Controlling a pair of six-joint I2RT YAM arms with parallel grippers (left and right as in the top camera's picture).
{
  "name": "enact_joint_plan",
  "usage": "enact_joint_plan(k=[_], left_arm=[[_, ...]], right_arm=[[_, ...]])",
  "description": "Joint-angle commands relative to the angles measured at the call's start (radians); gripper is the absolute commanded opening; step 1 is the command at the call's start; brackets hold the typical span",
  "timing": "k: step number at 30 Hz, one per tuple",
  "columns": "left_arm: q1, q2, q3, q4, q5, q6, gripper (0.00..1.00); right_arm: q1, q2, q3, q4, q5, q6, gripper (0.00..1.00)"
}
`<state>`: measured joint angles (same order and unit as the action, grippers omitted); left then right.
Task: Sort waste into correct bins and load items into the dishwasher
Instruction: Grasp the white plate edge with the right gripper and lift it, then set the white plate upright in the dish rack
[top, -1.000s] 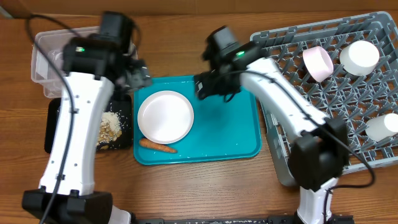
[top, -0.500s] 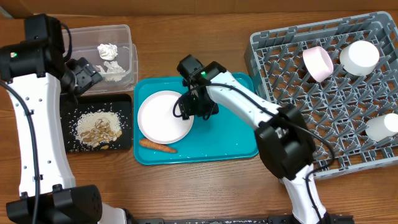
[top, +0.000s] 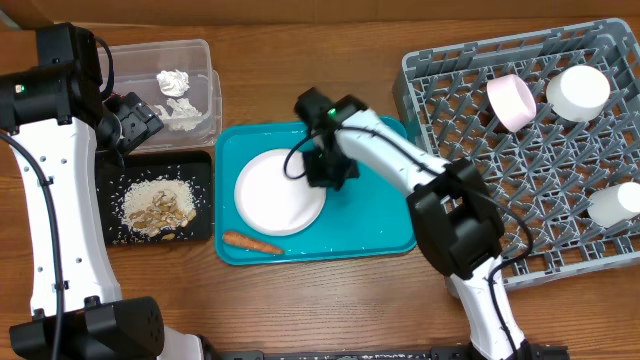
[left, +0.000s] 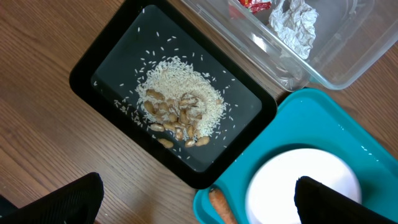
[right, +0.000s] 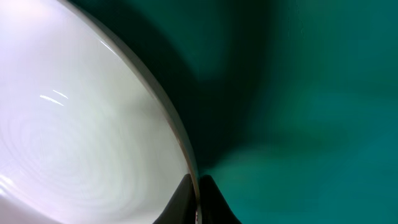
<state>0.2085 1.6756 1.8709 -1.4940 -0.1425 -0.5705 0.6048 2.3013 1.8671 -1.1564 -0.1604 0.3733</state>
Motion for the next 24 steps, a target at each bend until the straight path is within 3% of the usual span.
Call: enact_joint_plan(k=[1,7,15,20,24], left_arm=[[0.001,-0.018,0.014,0.003,0.007,-0.005,1.00],[0.001,-0.018,0.014,0.003,0.007,-0.005,1.00],[0.001,-0.018,0.014,0.011,0.010,-0.005,1.00],[0.001,-0.018,0.014,0.022,0.013,-0.005,1.00],[0.001,-0.018,0.014,0.021,0.013,-0.005,1.00]], right_arm=[[-0.099,-0.053,0.081,-0.035,0.160,0.020,0.04],[-0.224,-0.207,0.182,-0.092,0.413,-0.041,0.04],[-0.333,-0.390,0.190,-0.073,0.972,-0.058,0.04],[-0.365,-0.388,0.154,-0.100,1.358,0.092,0.04],[-0.370,-0.378,0.072,-0.099,1.478,0.152,0.04]])
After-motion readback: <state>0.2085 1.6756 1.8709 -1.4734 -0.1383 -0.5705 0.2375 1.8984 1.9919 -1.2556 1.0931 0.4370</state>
